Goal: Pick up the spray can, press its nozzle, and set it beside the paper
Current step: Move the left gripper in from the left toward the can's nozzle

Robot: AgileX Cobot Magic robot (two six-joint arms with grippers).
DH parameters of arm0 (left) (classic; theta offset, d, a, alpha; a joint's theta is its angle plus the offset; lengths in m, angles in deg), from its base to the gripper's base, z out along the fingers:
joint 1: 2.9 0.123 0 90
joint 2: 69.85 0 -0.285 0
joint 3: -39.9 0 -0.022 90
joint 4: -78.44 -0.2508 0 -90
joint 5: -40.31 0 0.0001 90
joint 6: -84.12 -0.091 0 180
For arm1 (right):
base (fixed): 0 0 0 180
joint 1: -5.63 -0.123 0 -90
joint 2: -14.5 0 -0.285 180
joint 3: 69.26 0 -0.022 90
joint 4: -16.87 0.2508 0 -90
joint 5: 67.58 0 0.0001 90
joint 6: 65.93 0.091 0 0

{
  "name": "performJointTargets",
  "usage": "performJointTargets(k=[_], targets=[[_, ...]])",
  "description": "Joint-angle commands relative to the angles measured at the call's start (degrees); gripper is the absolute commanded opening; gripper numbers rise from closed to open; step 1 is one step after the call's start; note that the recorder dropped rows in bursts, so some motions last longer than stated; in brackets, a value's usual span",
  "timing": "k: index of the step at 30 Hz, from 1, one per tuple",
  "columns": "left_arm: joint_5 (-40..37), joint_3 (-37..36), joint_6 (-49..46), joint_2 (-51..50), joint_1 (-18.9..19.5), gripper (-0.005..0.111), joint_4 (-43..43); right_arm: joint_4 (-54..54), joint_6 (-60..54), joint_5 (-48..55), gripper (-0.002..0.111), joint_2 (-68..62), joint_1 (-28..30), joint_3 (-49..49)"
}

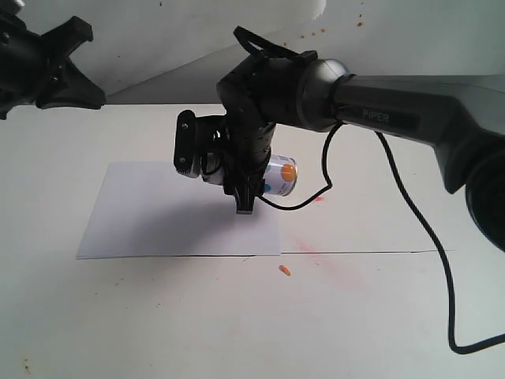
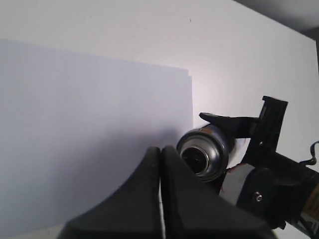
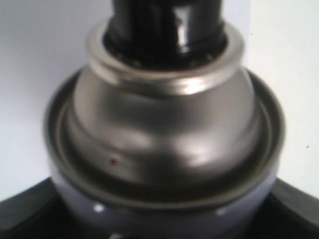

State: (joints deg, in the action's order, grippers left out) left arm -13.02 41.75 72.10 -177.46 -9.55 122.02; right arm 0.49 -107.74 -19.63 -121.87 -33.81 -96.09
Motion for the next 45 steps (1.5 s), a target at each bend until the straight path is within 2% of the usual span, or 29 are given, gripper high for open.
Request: performJointTargets(k=[1, 4, 7, 26, 32, 38, 45], targets=[[-6.8, 6.4, -4.3, -7.1, -0.2, 0.000, 1.3, -0.8, -0.2, -0.7, 0.000, 0.3, 0.0, -0.7], [-11.8, 10.2, -6.6, -13.1, -0.2, 0.000, 4.3, -1.2, -0.2, -3.1, 0.000, 0.3, 0.0, -0.7], [-15.5, 11.2, -13.8, -17.0, -0.2, 0.000, 11.3, -1.5, -0.2, -9.0, 0.000, 0.2, 0.0, -0.7], [-15.5, 11.2, -18.1, -17.7, -1.6, 0.000, 10.2, -2.5, 0.2, -4.1, 0.000, -1.7, 0.1, -0.7], [-15.5, 11.1, -19.2, -20.8, -1.6, 0.000, 10.3, -2.5, 0.2, -3.8, 0.000, -1.7, 0.1, -0.7], [-16.6, 11.1, -24.7, -23.4, -1.6, 0.000, 13.9, -2.5, 0.3, -3.8, 0.000, -1.7, 0.8, -0.7], [-16.6, 11.1, -25.6, -25.7, -1.6, 0.000, 15.3, -2.0, 1.6, -3.8, 0.000, -1.7, 2.3, -0.7]])
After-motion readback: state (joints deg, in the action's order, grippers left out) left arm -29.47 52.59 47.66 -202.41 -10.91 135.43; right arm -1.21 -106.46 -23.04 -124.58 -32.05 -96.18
